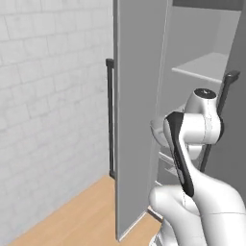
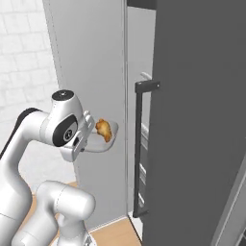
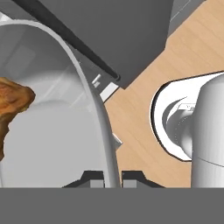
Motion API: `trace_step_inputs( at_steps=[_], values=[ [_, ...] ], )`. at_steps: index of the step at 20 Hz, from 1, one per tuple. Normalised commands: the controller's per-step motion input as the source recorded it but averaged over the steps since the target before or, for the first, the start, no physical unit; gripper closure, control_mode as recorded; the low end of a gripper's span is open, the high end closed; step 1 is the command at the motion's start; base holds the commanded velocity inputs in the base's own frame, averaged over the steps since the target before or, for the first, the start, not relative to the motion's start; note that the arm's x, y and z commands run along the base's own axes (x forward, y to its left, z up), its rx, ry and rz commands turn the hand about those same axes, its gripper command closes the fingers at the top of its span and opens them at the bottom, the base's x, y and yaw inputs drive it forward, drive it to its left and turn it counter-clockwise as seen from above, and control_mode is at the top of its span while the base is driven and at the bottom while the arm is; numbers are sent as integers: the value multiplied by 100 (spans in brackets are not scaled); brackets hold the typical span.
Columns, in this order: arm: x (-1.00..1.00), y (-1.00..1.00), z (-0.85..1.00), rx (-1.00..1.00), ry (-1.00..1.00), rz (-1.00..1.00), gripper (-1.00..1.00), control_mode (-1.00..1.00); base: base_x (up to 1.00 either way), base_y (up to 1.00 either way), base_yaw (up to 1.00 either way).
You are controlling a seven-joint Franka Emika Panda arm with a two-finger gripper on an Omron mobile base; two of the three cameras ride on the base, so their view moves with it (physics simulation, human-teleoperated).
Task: Take the meat container that has the chicken drumstick and place it on the second highest rack of the freezer. Then take the vegetable container that has the potato and sweet potato and place it on the highest rack of the freezer.
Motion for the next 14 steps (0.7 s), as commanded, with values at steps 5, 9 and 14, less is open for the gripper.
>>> trace_step_inputs(
  at_steps=[5, 9, 14],
  values=[
    [0, 0, 0, 0, 0, 0, 100, 100, 46, 25, -29],
    [0, 0, 0, 0, 0, 0, 100, 100, 42, 0, -35],
    [0, 0, 0, 0, 0, 0, 100, 100, 45, 0, -37]
  ],
)
